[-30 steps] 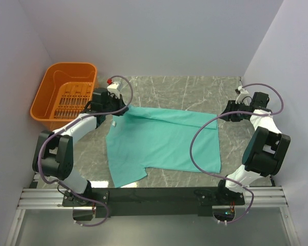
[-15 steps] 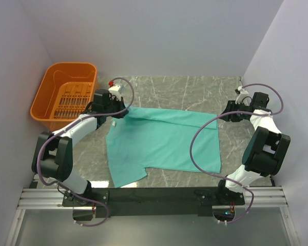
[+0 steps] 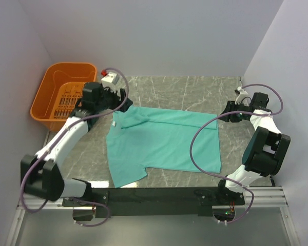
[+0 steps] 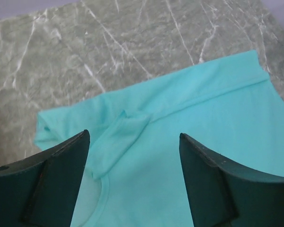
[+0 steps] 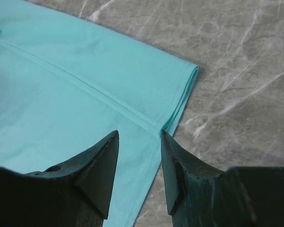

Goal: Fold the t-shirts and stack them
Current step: Fold the tshirt

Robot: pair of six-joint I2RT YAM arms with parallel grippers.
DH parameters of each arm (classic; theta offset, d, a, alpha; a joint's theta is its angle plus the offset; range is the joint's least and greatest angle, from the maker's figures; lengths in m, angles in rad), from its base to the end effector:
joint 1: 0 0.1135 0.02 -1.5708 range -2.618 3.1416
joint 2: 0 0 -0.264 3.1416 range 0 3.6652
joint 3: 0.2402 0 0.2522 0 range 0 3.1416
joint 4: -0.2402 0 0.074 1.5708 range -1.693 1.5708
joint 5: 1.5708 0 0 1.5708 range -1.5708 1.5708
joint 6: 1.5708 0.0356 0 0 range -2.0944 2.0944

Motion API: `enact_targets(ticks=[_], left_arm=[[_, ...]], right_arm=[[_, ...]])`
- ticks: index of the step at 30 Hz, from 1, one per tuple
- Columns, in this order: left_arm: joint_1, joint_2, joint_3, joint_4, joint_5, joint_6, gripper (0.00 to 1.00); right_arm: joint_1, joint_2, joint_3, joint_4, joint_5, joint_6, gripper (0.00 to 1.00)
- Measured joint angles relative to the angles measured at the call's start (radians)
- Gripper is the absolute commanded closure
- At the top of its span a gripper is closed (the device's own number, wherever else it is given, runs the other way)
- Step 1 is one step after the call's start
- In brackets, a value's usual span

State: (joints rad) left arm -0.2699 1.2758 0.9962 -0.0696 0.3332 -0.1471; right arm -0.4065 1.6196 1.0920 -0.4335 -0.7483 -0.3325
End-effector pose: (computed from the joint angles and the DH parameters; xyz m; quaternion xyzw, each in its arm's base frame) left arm 0.2826 -0.0903 0.3193 0.1445 0.8005 -0.2500 0.5252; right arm 0.3146 -0.1090 0.2236 -0.0768 0.8914 0.2242 0.3864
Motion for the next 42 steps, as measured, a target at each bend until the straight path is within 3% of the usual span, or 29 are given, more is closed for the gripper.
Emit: enact_targets(ticks=[8, 14, 22, 32, 42], left_arm=[[-0.005, 0.431, 0.233, -0.110, 0.046, 0.008, 0.26], [-0.030, 0.608, 0.323, -0.199, 0.039, 0.008, 0.26], [-0.053, 0.686, 0.396, -0.218, 0.045, 0.024, 0.28], [-0.082, 0.737, 0.396, -0.249, 0.048, 0.032, 0.56], [-0.115, 0.684, 0.356, -0.298, 0.098, 0.058, 0.62]], right_arm=[[0.000, 0.000, 0.000, -0.035, -0.024, -0.020, 0.52], [0.000, 0.006, 0.000, -0.041, -0.036, -0.025, 0.52], [0.000, 0.023, 0.000, -0.041, -0.043, -0.024, 0.52], [0.000, 0.023, 0.000, -0.042, -0.047, -0.024, 0.52], [0.000, 0.023, 0.000, -0.043, -0.048, -0.024, 0.52]])
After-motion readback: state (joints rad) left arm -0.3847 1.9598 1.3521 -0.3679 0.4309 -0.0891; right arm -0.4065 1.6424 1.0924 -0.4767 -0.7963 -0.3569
